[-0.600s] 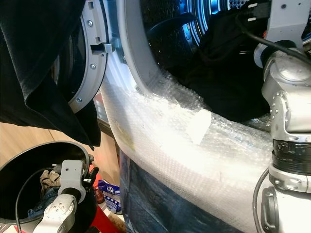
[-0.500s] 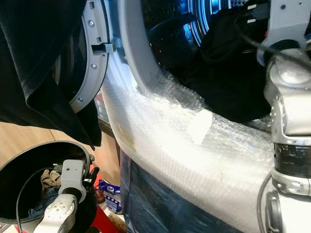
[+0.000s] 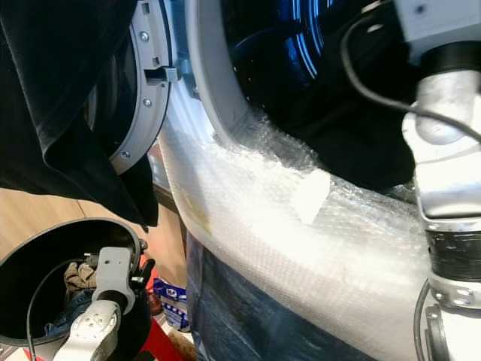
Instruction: Clothes washing
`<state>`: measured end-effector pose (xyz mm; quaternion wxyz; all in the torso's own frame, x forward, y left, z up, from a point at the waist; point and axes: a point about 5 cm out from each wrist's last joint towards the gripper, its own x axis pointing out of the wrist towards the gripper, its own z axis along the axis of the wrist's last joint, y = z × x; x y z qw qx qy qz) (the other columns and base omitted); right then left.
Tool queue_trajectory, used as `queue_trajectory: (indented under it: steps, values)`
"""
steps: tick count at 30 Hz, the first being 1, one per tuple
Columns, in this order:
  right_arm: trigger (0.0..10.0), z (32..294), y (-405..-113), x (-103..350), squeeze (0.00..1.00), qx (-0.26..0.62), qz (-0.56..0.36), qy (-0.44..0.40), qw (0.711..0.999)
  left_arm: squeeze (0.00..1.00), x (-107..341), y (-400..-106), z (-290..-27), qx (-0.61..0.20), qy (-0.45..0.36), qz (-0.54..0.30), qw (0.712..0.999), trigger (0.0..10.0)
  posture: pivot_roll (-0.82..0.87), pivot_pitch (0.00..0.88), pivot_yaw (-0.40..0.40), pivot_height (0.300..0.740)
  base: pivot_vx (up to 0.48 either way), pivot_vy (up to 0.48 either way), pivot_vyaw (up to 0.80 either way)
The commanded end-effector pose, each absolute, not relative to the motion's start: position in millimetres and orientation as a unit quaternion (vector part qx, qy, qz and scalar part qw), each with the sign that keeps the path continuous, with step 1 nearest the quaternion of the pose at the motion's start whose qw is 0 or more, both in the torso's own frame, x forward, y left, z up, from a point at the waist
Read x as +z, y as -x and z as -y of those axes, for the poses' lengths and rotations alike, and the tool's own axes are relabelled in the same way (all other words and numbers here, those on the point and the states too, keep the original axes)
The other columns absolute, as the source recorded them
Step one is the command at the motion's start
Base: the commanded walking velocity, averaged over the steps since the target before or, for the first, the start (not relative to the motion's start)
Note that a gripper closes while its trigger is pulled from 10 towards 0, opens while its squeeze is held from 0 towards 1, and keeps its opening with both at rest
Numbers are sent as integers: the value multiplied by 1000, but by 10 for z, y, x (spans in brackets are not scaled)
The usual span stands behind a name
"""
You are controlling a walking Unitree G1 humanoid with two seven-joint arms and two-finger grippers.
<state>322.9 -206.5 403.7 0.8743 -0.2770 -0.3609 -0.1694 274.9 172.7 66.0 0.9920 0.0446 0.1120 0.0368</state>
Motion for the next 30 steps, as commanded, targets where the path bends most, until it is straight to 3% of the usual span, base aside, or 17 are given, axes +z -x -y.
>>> queue_trajectory:
  steps: [1,5,8,11,12,13,15,16,18,20,23,27,30]
  values:
    - [10000,2155,-3444,3752,0,-121,233,200,944,0,597,-2733,-1718,34,-43,-130,990,10000,-62,15,2,740,0,0,0]
    - [10000,2073,-3539,3578,0,-78,177,192,962,0,601,-2738,-1702,31,-41,-130,990,10000,-57,12,1,740,0,0,0]
    - [10000,1995,-3537,3743,0,-75,223,183,955,0,608,-2746,-1701,30,-41,-128,990,10000,-55,11,0,740,0,0,0]
    - [10000,1951,-3469,3994,0,-77,304,170,934,0,613,-2750,-1704,32,-41,-127,991,10000,-55,10,-2,740,0,0,0]
    - [10000,1981,-3291,4309,0,-122,412,139,892,0,619,-2751,-1704,33,-39,-125,991,10000,-55,10,-2,740,0,0,0]
    - [10000,2004,-3204,4422,0,-140,451,122,873,0,622,-2751,-1704,33,-39,-124,991,10000,-55,10,-2,740,0,0,0]
    - [10000,2020,-3150,4484,0,-148,469,108,864,0,623,-2751,-1705,34,-38,-123,991,10000,-55,10,-2,740,0,0,0]
    - [10000,2055,-3177,4478,0,-161,454,107,870,0,623,-2751,-1703,34,-37,-123,991,10000,-51,8,-7,740,0,0,0]
    - [10000,2055,-3510,4144,0,-142,300,149,932,0,620,-2750,-1696,35,-36,-123,991,10000,-54,7,-8,740,0,0,0]
    - [10000,2003,-3695,3785,0,-100,184,186,960,0,618,-2749,-1683,33,-35,-123,991,10000,-51,7,-10,740,0,0,0]
    - [10000,1896,-3739,3549,0,-53,141,224,963,0,618,-2746,-1674,31,-35,-123,991,10000,-45,6,-9,740,0,0,0]
    - [10000,1745,-3629,3758,0,-34,237,214,947,0,621,-2749,-1678,31,-34,-123,991,10000,-44,8,-8,740,0,0,0]
    - [10000,1889,-3390,4262,0,-107,399,140,900,0,621,-2751,-1680,32,-34,-122,991,10000,-52,8,-7,740,0,0,0]
